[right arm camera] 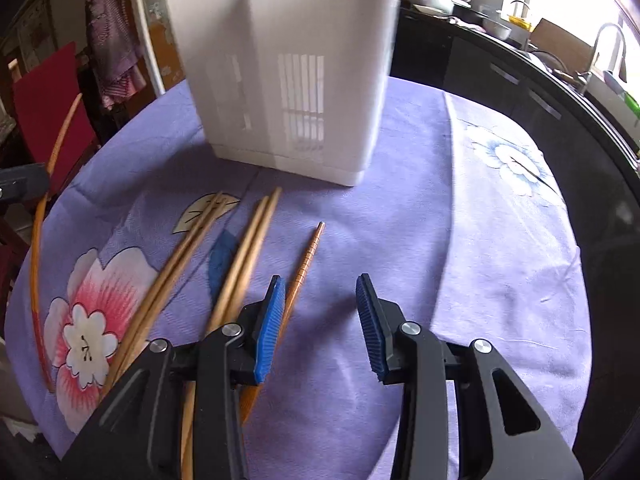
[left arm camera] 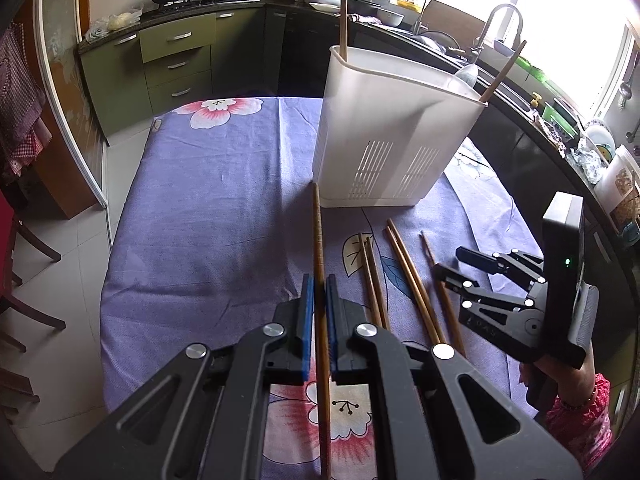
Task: Organize utensils
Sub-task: 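Close the right gripper on a wooden chopstick while the left gripper holds its chopstick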
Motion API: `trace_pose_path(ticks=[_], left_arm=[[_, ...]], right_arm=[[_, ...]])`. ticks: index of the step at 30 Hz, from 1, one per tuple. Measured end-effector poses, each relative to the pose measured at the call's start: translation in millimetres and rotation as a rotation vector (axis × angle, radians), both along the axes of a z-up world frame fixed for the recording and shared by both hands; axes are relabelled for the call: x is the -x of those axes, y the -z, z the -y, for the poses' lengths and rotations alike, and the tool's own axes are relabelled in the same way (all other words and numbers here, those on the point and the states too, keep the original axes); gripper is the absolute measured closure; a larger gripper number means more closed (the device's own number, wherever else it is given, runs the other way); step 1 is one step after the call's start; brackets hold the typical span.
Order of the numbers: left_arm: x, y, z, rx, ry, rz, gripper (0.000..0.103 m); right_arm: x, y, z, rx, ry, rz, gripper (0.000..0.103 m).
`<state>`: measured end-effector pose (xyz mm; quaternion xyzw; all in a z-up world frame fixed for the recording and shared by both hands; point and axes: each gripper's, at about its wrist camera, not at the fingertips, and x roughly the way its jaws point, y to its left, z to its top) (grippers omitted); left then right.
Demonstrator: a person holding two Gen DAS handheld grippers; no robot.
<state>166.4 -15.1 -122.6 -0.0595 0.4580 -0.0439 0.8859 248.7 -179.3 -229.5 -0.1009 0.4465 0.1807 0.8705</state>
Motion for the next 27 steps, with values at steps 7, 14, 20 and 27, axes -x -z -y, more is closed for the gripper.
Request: trace_pose_path(ticks=[7,14,20,27], left_arm=[[-1,1,1,0.008,0.011,0.0,0.097],[1,-3,0,0.013,0.021,0.01,0.097],[4,-6,-2,0.022,0.026,0.025,0.097],[9,-14,-7,0.019,0.029,0.049,0.097]], right_arm=[[-5,2,-13,-0.005,-0.018,-0.08,0.066],[-12,5,-18,0.013,-0.016,-0.131,0.087],[-17,4,-11,-0.036,-0.005,-0.175,0.096],[2,-31,11,-0.149,0.002,-0.111,0.096]])
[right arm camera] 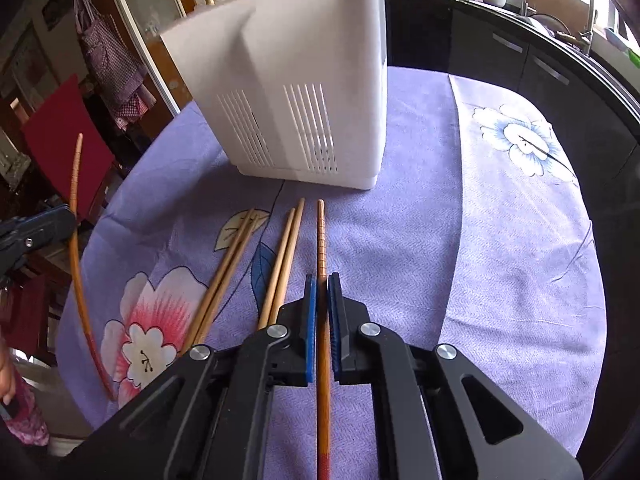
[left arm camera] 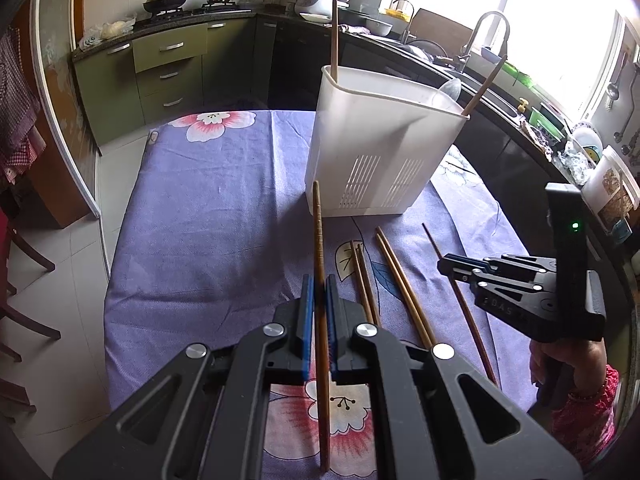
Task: Organize utensils
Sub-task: 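Close the right gripper on a wooden chopstick while the left gripper holds its chopstick, then lift both chopsticks over the white holder and open both grippers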
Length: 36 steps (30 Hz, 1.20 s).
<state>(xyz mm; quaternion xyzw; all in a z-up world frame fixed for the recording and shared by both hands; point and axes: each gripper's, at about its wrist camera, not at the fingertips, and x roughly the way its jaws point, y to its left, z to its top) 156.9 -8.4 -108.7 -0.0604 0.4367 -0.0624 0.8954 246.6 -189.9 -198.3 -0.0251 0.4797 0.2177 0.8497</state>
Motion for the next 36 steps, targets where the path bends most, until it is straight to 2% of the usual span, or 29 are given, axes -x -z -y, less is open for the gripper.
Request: trace_pose_path(ticks=[12,19,26,31,36], left_arm=[[17,-33,0,-0.017,0.012,0.081,0.097],[24,-48,6,-0.022,0.03,0.11,0.097],[20,-67,10,-0.037,0.034,0.145,0.097],[17,-99,16,-0.066,0.04,0.207,0.097],[11,-142,21,-0.08,0.057,0.282,0.097]], right_arm=[[60,-90,40,-0.143,0.004,0.183,0.096],[74,-115,49,-0.171,0.0,0.233,0.096],[70,-138,44,-0.191,-0.006,0.286,0.096],[63,-173,41,-0.206,-0.018,0.339,0.096],[51,-223,40,-0.231,-0.028,0.396,0.096]])
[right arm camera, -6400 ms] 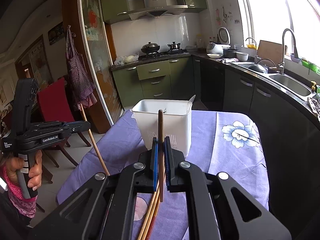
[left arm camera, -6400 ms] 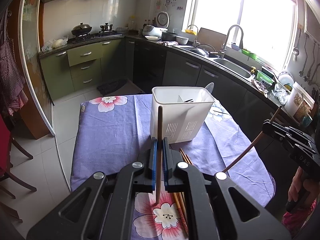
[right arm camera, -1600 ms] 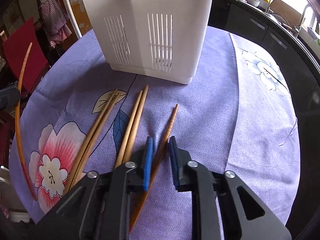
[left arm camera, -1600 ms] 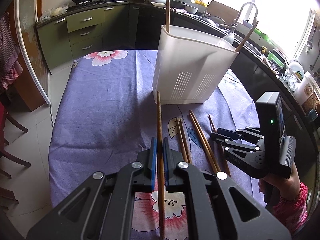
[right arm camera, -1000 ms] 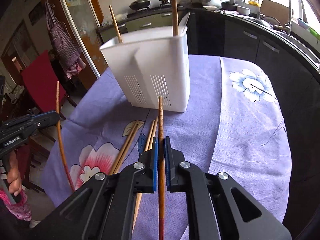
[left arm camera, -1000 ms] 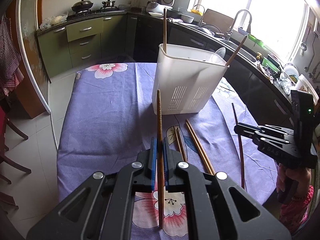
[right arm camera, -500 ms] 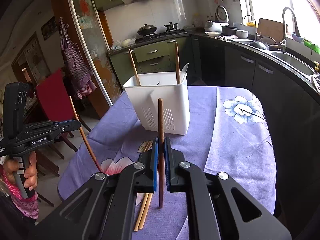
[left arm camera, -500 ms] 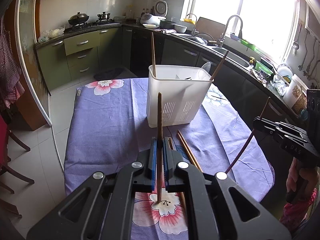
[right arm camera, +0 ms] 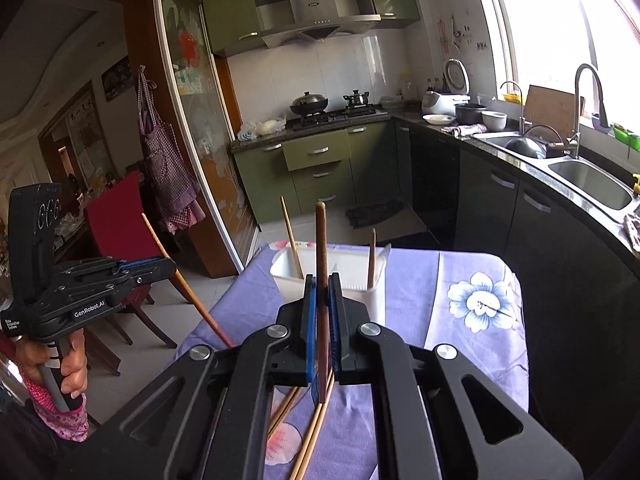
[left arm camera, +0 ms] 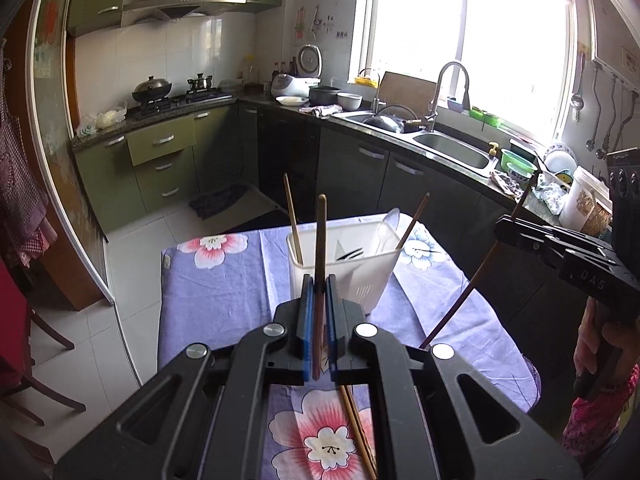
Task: Organize utensils
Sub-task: 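Lift both chopsticks over the white holder and open both grippers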
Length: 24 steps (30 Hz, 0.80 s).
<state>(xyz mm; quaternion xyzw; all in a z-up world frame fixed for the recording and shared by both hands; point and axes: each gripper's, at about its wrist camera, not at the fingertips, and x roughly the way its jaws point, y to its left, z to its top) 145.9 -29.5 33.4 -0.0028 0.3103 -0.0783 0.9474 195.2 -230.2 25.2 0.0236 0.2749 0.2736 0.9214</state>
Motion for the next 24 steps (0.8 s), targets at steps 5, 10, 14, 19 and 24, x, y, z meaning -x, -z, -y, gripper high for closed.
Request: trace_pose_path(ticks=[5,10,14,19,24], left_arm=[[-9,-36,8,-0.013,0.017,0.06,0.097],[-26,-59,15,-0.021,0.024,0.096,0.097],[-44,-72,20,-0.019,0.02,0.124,0.097],[-76,-77,23,-0.023,0.002,0.138,0.097],[-111,-64,21,-0.021,-0.024,0.122,0.097]], right_arm=[[-15,-44,-5,-0.005,0.006,0.062,0.096],[-37,-78,-14,-0.026,0.016,0.107,0.096],[-63,-91,-24,-0.028,0.039,0.136,0.096],[-99,-84,-37,0.005,0.071,0.118,0.096],[-123,-59,-44,0.042,0.082,0.075,0.096]])
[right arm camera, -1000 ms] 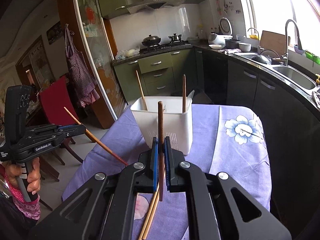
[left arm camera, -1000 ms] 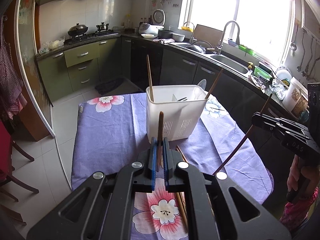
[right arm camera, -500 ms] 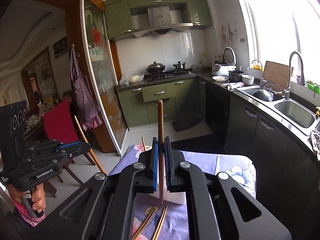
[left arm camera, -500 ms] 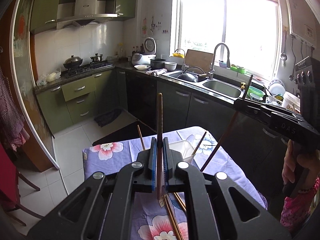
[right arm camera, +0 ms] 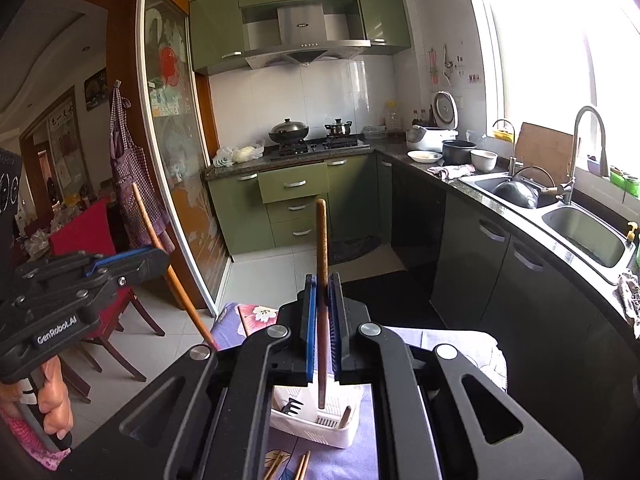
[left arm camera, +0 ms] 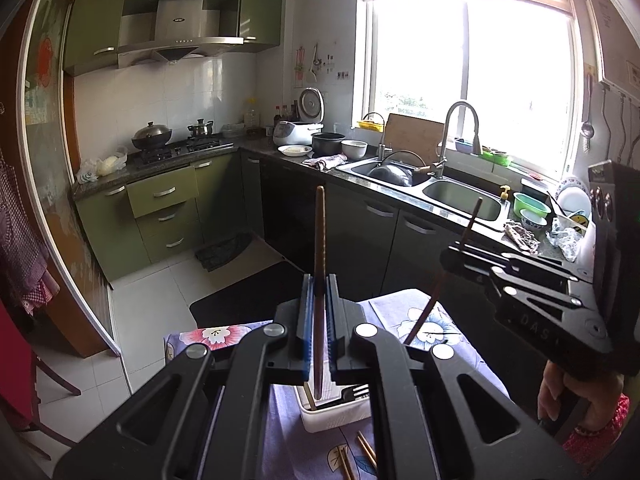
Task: Organize utensils
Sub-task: 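Lift both chopsticks over the white holder and open both grippers, then lower both grippers toward the remaining chopsticks on the cloth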
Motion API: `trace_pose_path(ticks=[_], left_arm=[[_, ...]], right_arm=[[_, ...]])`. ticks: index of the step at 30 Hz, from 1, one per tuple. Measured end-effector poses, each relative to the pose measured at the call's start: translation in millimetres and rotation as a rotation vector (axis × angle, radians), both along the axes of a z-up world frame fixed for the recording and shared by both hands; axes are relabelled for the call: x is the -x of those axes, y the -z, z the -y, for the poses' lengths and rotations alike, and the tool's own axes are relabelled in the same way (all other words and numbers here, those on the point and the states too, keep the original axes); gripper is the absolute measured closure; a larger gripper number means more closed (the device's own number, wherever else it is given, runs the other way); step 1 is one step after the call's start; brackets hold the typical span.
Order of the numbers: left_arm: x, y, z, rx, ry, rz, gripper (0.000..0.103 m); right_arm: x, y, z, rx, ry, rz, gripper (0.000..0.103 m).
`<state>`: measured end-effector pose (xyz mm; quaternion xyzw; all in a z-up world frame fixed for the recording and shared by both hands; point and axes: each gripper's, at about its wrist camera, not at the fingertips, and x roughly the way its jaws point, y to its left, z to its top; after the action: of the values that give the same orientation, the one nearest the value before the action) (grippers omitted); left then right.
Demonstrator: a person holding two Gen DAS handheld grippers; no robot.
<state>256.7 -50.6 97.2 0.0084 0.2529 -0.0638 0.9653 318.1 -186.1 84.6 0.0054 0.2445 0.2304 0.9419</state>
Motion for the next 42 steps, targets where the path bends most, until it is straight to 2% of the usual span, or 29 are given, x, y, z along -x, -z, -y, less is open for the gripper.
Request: trace_pose_path(ticks=[7,10,14,18,20,23,27,29,35,38,42], left_arm=[[-30,42,-2,0.005,0.006,-0.109,0.097],[-31,55,0,-0.008,0.017,-0.143,0.097],[-26,63,0,-0.009,0.027,-0.172,0.091],[-12,56,1,-0.021,0.023,-0.158,0.076],[-2,53,3,-0.022,0.026,-0.154,0.075],[17,51,5,-0.028,0.033,-0.155,0.074],[42,68,4,-0.034,0.033,-0.197,0.072],[53,90,5,-0.044,0.04,-0.247,0.072],[67,176,11,-0.04,0.057,-0.447,0.072],[63,215,8,0.009,0.048,-0.535,0.072],[54,252,5,0.053,0.01,-0.601,0.073]], right_arm=[[-18,34,-1,0.017,-0.002,-0.06,0.096],[-19,43,0,0.015,-0.013,-0.07,0.096],[-13,45,2,0.005,-0.021,-0.065,0.095],[5,36,3,-0.003,-0.031,-0.038,0.095],[17,28,6,-0.018,-0.04,-0.018,0.094],[45,17,14,-0.044,-0.053,0.029,0.085],[86,21,30,-0.046,-0.064,0.053,0.084],[103,39,36,-0.023,-0.062,0.026,0.075],[132,135,61,0.059,0.011,-0.117,0.075],[129,179,80,0.027,0.055,-0.212,0.073],[122,225,91,0.01,0.074,-0.3,0.073]])
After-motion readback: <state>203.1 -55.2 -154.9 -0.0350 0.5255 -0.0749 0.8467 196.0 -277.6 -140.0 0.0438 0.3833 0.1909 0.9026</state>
